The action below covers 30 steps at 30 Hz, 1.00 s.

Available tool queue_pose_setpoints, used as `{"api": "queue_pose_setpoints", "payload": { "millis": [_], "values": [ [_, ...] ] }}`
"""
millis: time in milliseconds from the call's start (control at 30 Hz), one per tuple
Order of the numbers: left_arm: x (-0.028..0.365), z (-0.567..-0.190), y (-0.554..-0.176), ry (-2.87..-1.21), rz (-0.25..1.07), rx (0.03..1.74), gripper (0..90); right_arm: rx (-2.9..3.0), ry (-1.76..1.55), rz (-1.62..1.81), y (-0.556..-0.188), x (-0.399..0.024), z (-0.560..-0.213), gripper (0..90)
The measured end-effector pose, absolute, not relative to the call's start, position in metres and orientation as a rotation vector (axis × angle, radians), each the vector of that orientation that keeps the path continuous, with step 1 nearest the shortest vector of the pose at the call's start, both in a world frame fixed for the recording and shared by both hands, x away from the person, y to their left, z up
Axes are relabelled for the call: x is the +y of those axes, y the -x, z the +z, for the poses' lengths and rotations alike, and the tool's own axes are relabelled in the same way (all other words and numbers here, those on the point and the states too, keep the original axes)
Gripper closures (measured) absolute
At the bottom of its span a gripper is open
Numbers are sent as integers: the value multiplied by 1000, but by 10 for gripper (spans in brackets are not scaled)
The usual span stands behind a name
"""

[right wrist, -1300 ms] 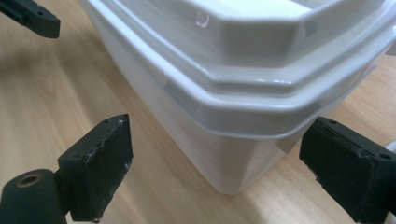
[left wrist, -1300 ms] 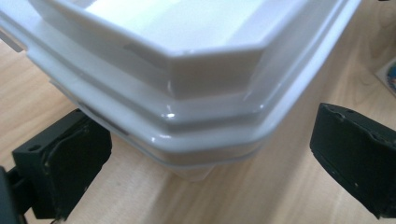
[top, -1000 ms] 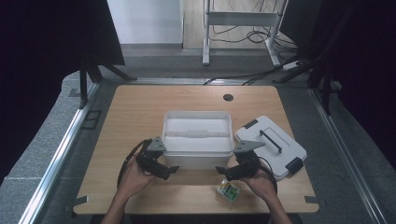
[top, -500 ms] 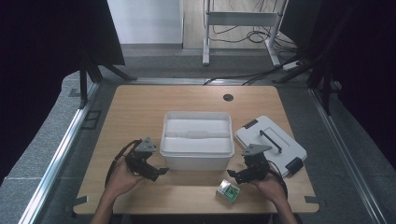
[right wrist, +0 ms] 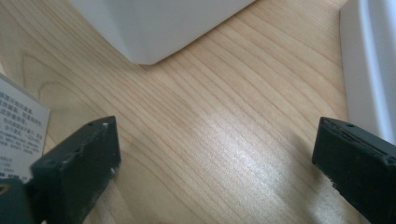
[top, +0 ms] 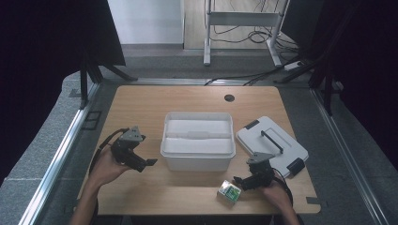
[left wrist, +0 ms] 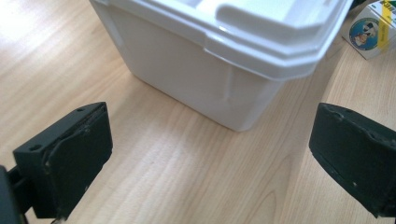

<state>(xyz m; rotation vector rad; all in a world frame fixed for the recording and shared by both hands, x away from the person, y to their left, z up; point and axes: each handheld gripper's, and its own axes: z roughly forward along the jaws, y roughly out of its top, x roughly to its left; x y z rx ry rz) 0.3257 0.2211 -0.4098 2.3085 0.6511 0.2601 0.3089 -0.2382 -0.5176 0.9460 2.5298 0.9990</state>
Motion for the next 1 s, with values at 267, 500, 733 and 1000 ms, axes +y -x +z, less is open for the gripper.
{"api": "queue_pose_setpoints", "payload": {
  "millis": [267,500,733,1000],
  "values": [
    [211,-385,-350,-2379,262,540,25,2518,-952,1025,-308,-242,-519,7],
    [190,-368,-372,-2401,246,432,65,2510,-957,1027,-308,-242,-519,17],
    [164,-358,-390,-2421,217,340,178,2505,-966,1029,-307,-243,-519,26],
    [128,-355,-406,-2451,176,247,319,2501,-967,1029,-307,-243,-519,32]
  ]
}}
